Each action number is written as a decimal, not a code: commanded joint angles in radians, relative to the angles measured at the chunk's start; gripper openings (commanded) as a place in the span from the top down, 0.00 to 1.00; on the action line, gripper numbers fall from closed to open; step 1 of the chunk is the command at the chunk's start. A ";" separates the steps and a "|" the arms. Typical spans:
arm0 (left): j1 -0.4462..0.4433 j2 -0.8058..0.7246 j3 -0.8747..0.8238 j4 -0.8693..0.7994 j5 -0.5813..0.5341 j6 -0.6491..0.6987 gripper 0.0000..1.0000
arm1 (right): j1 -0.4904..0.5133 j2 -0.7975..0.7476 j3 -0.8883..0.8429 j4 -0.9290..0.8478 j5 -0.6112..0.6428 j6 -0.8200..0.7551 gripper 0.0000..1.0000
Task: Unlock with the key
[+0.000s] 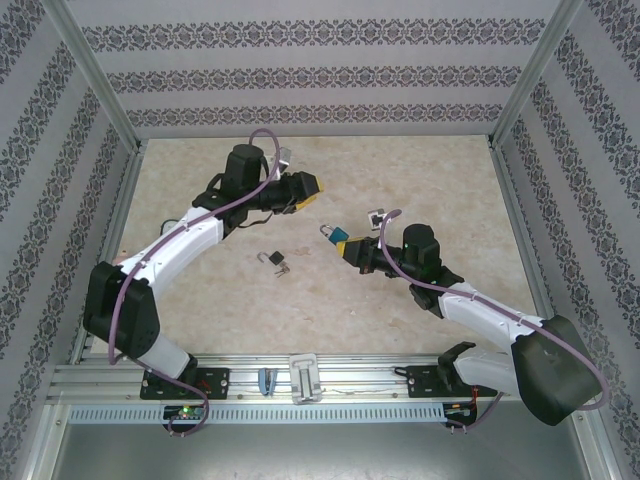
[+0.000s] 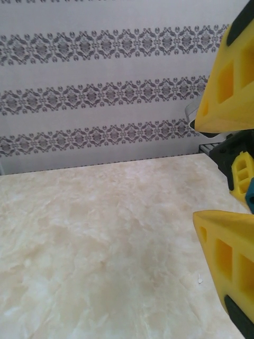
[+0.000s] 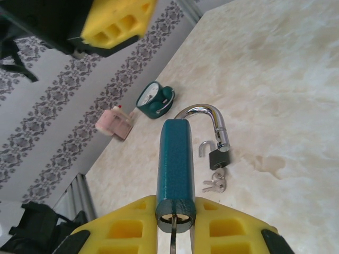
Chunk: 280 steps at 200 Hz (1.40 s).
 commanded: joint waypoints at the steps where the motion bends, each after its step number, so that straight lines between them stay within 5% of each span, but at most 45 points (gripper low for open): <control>1: -0.027 0.036 0.027 -0.013 0.061 0.053 0.59 | -0.005 -0.028 0.032 0.083 -0.077 0.014 1.00; 128: -0.076 0.061 -0.037 -0.055 0.102 0.059 0.65 | -0.081 -0.036 0.011 0.149 -0.007 0.088 1.00; 183: -0.038 -0.013 -0.087 -0.054 -0.041 0.039 0.60 | -0.083 -0.001 0.003 0.160 -0.006 0.105 1.00; 218: 0.032 -0.125 -0.244 0.059 -0.165 -0.066 0.59 | -0.083 0.103 0.001 0.203 0.017 0.148 1.00; 280: 0.032 -0.185 -0.373 0.147 -0.172 -0.132 0.58 | -0.064 0.394 0.067 0.363 0.049 0.240 1.00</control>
